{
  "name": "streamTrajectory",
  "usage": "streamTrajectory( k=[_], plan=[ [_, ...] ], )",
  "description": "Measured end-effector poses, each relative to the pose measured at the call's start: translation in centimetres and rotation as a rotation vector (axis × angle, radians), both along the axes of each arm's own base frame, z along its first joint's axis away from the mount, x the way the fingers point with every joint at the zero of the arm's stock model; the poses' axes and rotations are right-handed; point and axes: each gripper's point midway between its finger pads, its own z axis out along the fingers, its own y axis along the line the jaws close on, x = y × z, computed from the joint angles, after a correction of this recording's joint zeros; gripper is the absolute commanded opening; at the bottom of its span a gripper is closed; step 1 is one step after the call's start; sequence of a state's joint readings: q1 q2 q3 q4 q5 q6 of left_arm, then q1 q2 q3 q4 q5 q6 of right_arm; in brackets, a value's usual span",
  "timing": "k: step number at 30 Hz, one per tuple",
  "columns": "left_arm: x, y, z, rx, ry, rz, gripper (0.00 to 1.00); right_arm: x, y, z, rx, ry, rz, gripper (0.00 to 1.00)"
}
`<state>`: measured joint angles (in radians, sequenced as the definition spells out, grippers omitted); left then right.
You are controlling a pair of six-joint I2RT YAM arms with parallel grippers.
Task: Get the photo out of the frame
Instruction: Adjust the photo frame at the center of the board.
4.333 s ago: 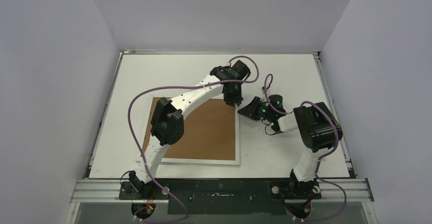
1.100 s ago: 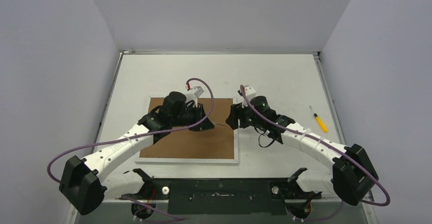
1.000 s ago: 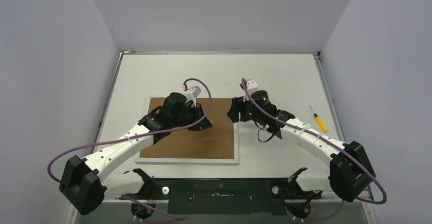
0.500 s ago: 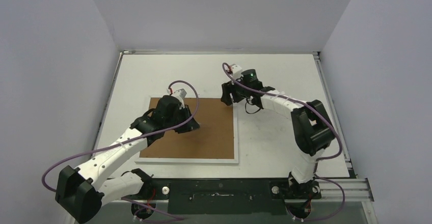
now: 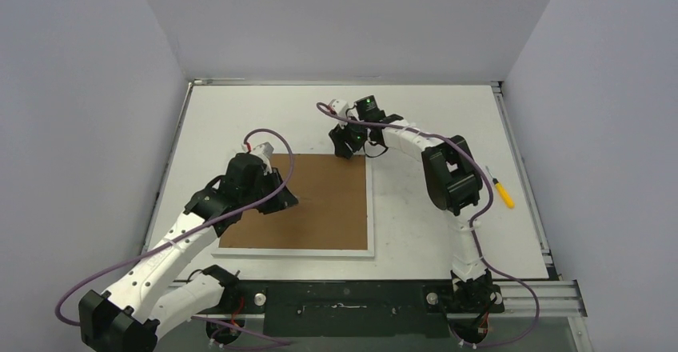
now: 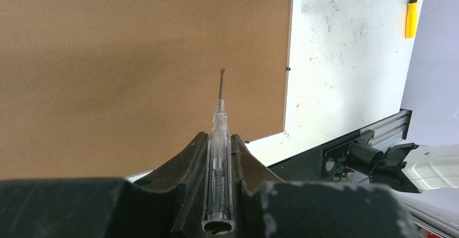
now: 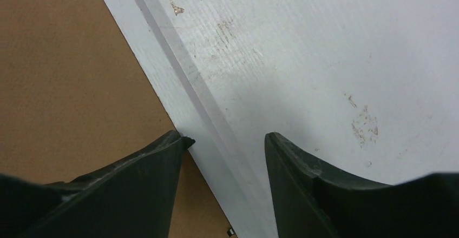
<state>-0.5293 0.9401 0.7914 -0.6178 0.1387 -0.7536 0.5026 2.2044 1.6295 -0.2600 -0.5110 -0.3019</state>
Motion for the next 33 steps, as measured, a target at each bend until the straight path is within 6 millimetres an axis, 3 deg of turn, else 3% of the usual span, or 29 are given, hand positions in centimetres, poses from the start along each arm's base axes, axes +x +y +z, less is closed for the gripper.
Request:
streamTrajectory(
  k=[3,4,12,17,21,25,33],
  plan=[
    [0.0,0.4,-0.1,0.003,0.009,0.009,0.00,-0.2,0.0,0.2,-0.018,0.002,0.024,0.28],
    [-0.1,0.5,-0.2,0.006,0.014,0.011,0.00,-0.4,0.0,0.1,-0.020,0.012,0.025,0.26],
    [0.0,1.1,-0.4,0.011,0.032,0.024,0.00,-0.8,-0.2,-0.3,-0.043,0.036,0.021,0.38],
    [0.4,1.4,-0.4,0.012,0.037,0.036,0.00,-0.9,-0.4,-0.5,-0.029,0.064,-0.019,0.21],
    [0.6,1.7,-0.4,0.017,0.037,0.044,0.00,-0.7,-1.1,-0.4,-0.017,0.079,-0.068,0.17],
    [0.8,2.5,-0.7,0.029,0.046,0.069,0.00,-0.3,-4.2,-0.3,-0.022,0.105,-0.203,0.15],
    [1.4,3.5,-1.1,0.048,0.056,0.116,0.00,-1.3,-13.6,-0.2,-0.034,0.163,-0.620,0.12]
  ],
)
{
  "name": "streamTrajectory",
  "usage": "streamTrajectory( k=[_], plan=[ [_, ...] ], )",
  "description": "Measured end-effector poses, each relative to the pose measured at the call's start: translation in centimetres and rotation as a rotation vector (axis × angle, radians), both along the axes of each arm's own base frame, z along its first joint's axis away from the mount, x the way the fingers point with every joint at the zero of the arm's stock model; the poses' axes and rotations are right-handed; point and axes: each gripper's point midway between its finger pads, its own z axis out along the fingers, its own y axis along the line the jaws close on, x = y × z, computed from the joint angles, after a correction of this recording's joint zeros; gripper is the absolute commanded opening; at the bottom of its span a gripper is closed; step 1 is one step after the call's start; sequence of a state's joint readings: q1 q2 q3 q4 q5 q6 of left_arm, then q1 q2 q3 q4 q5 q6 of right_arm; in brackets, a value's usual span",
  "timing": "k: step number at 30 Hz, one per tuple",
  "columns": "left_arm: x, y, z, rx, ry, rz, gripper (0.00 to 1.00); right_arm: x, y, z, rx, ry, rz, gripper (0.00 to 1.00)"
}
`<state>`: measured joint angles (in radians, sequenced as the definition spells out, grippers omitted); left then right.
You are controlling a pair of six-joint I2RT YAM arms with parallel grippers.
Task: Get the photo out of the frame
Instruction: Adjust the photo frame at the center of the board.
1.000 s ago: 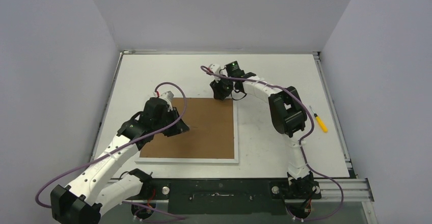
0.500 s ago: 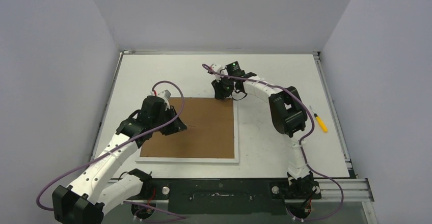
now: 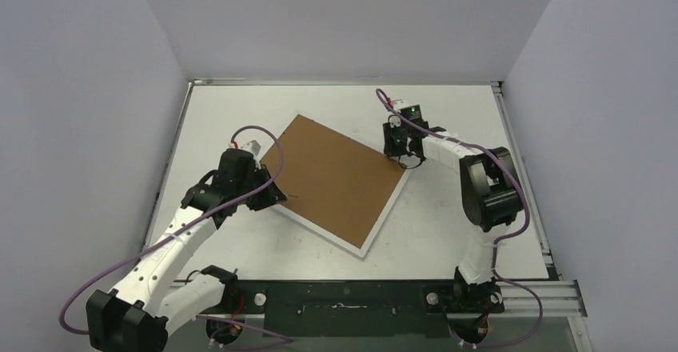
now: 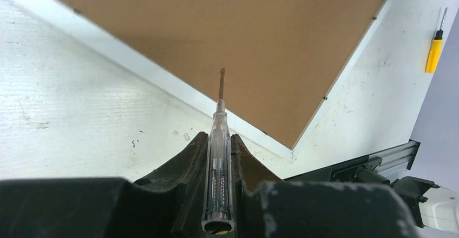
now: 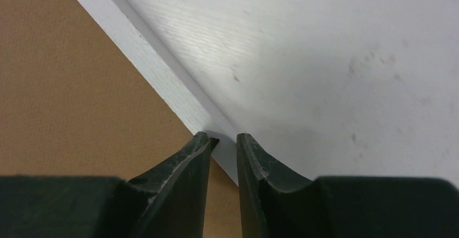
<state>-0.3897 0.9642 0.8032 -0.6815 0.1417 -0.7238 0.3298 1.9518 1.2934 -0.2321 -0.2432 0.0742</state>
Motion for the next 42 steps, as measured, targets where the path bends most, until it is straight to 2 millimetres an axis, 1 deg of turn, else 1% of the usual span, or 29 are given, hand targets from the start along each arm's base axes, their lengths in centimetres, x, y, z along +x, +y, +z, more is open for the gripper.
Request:
streamTrajectory(
  k=[1,2,5,6,7,9,11,12,13,15,17,18,19,20,23,25,27,29,32,35,38,42],
  plan=[
    [0.1,0.0,-0.1,0.001,0.005,0.002,0.00,-0.3,-0.8,0.1,-0.002,-0.009,-0.048,0.13],
    [0.2,-0.1,-0.3,0.001,0.012,0.005,0.00,-1.0,-1.8,0.0,-0.001,-0.015,-0.106,0.13],
    [0.6,-0.1,-0.8,-0.002,0.024,0.018,0.00,-4.0,-4.2,-0.2,0.026,-0.025,-0.251,0.13],
    [0.7,-0.1,-1.0,-0.005,0.026,0.024,0.00,-5.4,-4.7,-0.3,0.050,-0.024,-0.296,0.13],
    [0.7,-0.1,-1.2,-0.008,0.028,0.028,0.00,-6.2,-5.0,-0.3,0.069,-0.027,-0.322,0.13],
    [0.8,-0.1,-1.5,-0.012,0.034,0.038,0.00,-8.0,-5.0,-0.4,0.109,-0.034,-0.369,0.15],
    [0.8,0.0,-1.9,-0.016,0.042,0.051,0.00,-10.1,-4.3,-0.4,0.129,-0.039,-0.386,0.19],
    [0.8,0.0,-2.0,-0.016,0.044,0.057,0.00,-11.2,-3.6,-0.3,0.134,-0.039,-0.376,0.23],
    [0.8,0.1,-2.2,-0.016,0.047,0.062,0.00,-12.3,-2.6,-0.3,0.142,-0.033,-0.350,0.25],
    [0.8,0.3,-2.6,-0.011,0.051,0.075,0.00,-14.5,-0.2,-0.1,0.169,-0.008,-0.273,0.35],
    [0.9,0.6,-2.8,-0.003,0.051,0.093,0.00,-16.4,1.7,0.2,0.198,0.031,-0.192,0.49],
    [0.9,0.7,-2.8,0.000,0.049,0.101,0.00,-17.1,2.2,0.5,0.206,0.042,-0.162,0.58],
    [1.0,0.8,-2.7,0.002,0.045,0.109,0.00,-17.5,2.3,0.7,0.208,0.047,-0.147,0.65],
    [1.1,1.0,-2.6,0.005,0.035,0.118,0.00,-17.7,2.2,1.1,0.204,0.045,-0.138,0.68],
    [1.4,1.6,-2.1,0.014,0.004,0.149,0.00,-17.6,1.9,2.3,0.182,0.020,-0.107,0.70],
    [1.6,1.9,-1.7,0.022,-0.020,0.166,0.00,-16.9,2.1,3.2,0.171,-0.001,-0.088,0.72],
    [1.7,2.2,-1.3,0.026,-0.040,0.178,0.00,-15.9,2.7,3.8,0.166,-0.021,-0.066,0.75],
    [1.8,2.5,-1.0,0.030,-0.057,0.189,0.00,-15.0,3.4,4.1,0.161,-0.028,-0.045,0.79],
    [1.9,2.9,-0.9,0.042,-0.067,0.202,0.00,-13.9,4.7,3.3,0.141,-0.021,-0.010,0.81],
    [1.8,3.2,-1.0,0.054,-0.063,0.211,0.00,-12.9,6.3,2.2,0.111,0.000,0.027,0.77],
    [1.8,3.4,-1.1,0.061,-0.063,0.216,0.00,-11.8,7.7,1.1,0.092,0.015,0.053,0.75],
    [1.6,3.6,-0.9,0.066,-0.067,0.219,0.00,-10.9,8.8,-0.5,0.066,0.036,0.070,0.68]
  ],
)
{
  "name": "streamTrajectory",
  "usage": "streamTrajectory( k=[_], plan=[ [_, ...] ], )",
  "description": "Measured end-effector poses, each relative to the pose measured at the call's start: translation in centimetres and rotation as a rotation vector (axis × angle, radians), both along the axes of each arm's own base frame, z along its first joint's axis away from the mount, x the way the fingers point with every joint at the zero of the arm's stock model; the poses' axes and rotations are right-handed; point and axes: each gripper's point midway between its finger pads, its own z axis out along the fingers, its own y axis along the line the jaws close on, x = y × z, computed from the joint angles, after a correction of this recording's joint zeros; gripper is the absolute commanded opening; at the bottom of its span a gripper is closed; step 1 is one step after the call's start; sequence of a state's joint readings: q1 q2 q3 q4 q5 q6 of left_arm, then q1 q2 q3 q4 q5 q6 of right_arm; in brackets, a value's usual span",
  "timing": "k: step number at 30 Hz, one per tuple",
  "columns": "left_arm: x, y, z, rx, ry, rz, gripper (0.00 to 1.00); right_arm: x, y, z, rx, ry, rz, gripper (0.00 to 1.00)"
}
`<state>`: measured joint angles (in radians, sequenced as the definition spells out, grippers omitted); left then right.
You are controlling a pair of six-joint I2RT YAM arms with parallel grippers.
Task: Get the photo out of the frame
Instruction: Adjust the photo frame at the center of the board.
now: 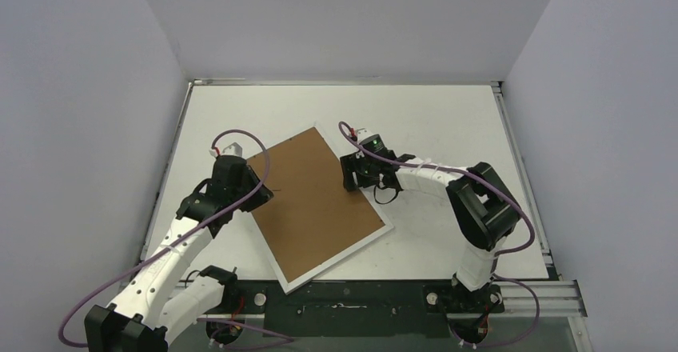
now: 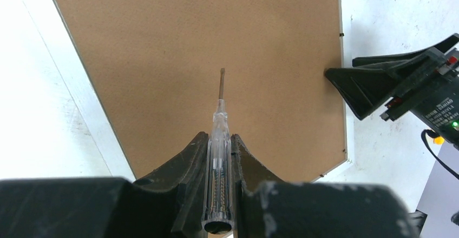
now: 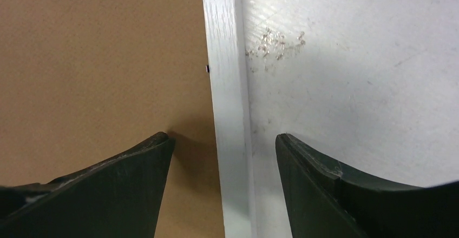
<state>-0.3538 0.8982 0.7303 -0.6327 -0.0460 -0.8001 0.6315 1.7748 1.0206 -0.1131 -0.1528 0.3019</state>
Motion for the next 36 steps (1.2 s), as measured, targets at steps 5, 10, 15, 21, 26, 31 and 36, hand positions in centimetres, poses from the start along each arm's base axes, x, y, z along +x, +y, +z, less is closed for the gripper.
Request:
streamTrajectory(
  k=[5,10,15,21,26,31,36],
  plan=[
    [-0.1,0.3,0.2,0.006,-0.007,0.003,0.00,1.7,1.1,-0.3,-0.004,-0.007,-0.001,0.54],
    [-0.1,0.5,0.1,0.014,-0.008,0.003,0.00,3.0,2.0,-0.2,0.005,-0.022,-0.016,0.28],
    [-0.1,0.6,0.1,0.019,-0.009,-0.001,0.00,4.5,1.1,0.0,0.042,-0.025,-0.087,0.21],
    [0.0,0.6,0.1,0.017,-0.006,-0.002,0.00,6.1,-3.4,-0.1,0.108,-0.040,-0.249,0.20],
    [0.2,0.1,-0.4,0.001,0.014,-0.018,0.00,4.9,-11.1,-0.2,0.068,-0.077,-0.473,0.21],
    [0.6,-1.2,-0.8,-0.037,0.034,-0.059,0.00,1.7,-14.4,-0.3,0.068,-0.086,-0.558,0.36],
    [0.8,-3.1,-1.2,-0.096,0.055,-0.137,0.00,-0.4,-9.7,-0.2,0.099,-0.070,-0.428,0.58]
  ],
)
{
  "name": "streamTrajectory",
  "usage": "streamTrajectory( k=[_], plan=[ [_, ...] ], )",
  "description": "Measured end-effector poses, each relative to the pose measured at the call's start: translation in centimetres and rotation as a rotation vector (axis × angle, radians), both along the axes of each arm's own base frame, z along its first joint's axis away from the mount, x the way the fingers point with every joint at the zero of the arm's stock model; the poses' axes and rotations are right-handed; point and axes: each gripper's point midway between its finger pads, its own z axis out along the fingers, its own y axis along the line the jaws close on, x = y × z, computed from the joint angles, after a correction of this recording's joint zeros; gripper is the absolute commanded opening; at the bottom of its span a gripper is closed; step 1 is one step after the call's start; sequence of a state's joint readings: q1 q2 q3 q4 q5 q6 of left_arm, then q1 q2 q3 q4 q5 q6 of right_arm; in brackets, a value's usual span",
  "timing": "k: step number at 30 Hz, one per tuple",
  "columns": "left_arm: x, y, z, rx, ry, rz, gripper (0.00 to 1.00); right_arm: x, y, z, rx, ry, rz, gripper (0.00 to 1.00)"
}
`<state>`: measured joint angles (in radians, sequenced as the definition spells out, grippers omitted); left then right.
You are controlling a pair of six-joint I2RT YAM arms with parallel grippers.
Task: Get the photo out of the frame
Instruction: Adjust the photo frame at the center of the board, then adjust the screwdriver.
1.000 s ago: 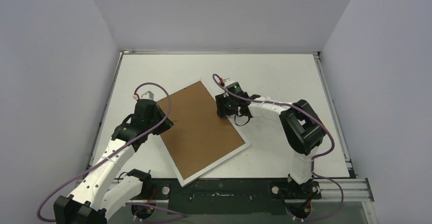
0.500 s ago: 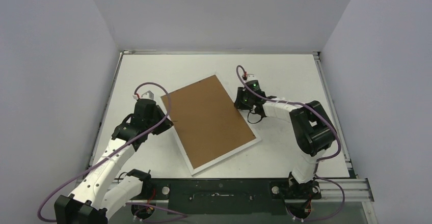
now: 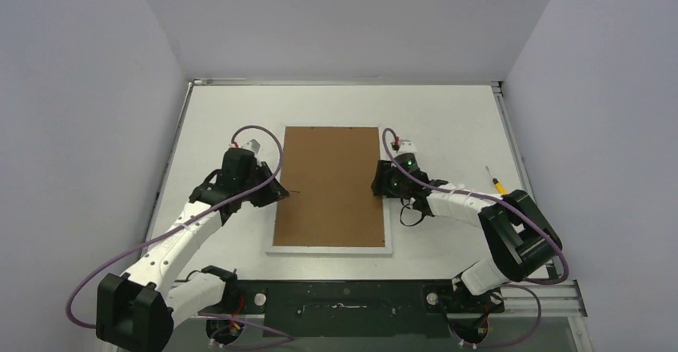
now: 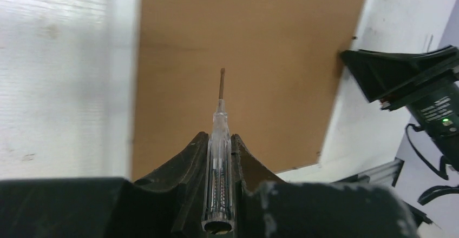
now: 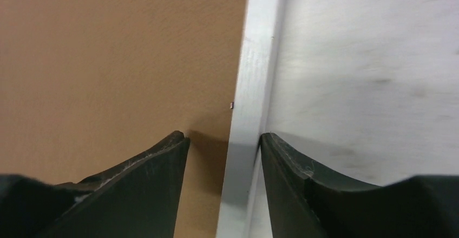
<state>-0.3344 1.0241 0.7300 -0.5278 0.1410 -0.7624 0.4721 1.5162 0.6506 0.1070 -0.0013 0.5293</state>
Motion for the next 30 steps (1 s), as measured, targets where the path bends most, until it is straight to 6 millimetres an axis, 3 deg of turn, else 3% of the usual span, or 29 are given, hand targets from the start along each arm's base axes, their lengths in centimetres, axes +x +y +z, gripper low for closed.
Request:
streamTrajectory(
  k=[4,7,11,16,24,30],
  plan=[
    [-0.4,-2.5,-0.1,-0.046,0.011,-0.082,0.00,-3.4,5.3,0.2,0.081,0.044,0.169,0.73],
    [-1.6,-6.2,0.5,-0.105,-0.022,-0.175,0.00,-4.6,5.3,0.8,0.110,0.051,0.196,0.77],
    [-4.1,-9.9,-0.1,-0.188,-0.022,-0.263,0.00,-5.7,3.9,2.7,0.134,0.025,0.196,0.74],
    [-5.7,-11.6,-1.3,-0.223,0.037,-0.298,0.00,-8.2,3.7,4.1,0.197,0.021,0.251,0.62],
    [-8.7,-13.0,-4.1,-0.219,0.198,-0.406,0.00,-16.1,4.0,0.4,0.322,0.216,0.332,0.46],
    [-9.9,-13.6,-4.3,-0.244,0.252,-0.459,0.00,-18.7,5.1,-0.2,0.381,0.289,0.370,0.40]
  ],
)
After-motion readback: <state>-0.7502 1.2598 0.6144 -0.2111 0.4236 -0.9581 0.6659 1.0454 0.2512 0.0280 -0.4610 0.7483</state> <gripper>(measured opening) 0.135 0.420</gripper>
